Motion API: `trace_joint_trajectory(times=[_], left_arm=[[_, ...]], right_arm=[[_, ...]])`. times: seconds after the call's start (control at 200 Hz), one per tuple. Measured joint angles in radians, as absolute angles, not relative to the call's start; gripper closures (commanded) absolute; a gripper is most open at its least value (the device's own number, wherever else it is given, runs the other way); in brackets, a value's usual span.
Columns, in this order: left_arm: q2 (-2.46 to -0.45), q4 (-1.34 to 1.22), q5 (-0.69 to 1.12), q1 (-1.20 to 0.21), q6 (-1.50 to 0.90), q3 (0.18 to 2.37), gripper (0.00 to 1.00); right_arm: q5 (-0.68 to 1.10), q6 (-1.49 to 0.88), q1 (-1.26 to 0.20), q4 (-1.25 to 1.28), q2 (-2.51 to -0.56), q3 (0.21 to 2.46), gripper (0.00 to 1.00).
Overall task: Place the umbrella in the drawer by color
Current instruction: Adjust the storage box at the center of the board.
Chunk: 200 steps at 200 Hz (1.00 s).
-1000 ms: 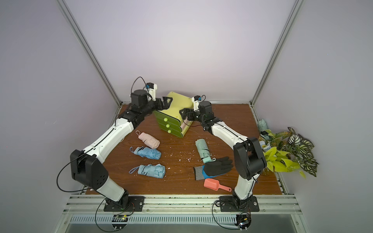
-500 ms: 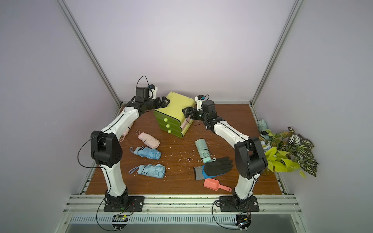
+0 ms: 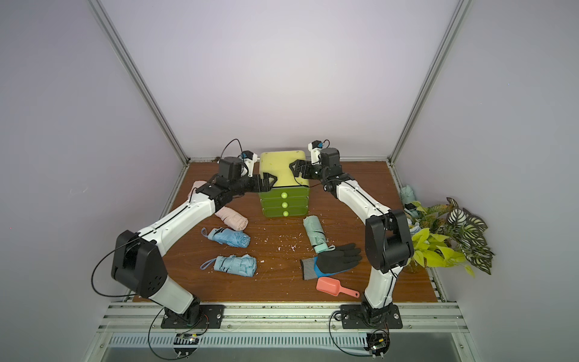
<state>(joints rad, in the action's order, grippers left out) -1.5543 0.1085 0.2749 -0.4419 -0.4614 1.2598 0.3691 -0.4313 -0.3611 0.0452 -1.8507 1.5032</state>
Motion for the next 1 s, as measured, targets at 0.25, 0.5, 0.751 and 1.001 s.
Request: trace_joint_trajectory(times=[0.25,0.5,0.751,1.001], left_arm=[[-1.438,0.029,0.217,-0.463,-0.486,1.172,0.0],[-1.437,0.025,0.134,-0.463,-0.474,1.158,0.0],[-1.444,0.014,0.122,-0.44,-0.459,1.158,0.0],[-1.52,-0.035,0.183,-0.399,-0.482,1.159,0.0]], right_arm=[[0.39,-0.407,-0.363,0.05,-1.881,1.536,0.01],[0.183,-0.359,-0.38,-0.036,-1.686,1.444,0.0],[-0.033,-0.361,-0.433,0.043,-1.177,1.084,0.13],[-0.116,-0.43,-0.602,0.119,-1.057,0.815,0.18]])
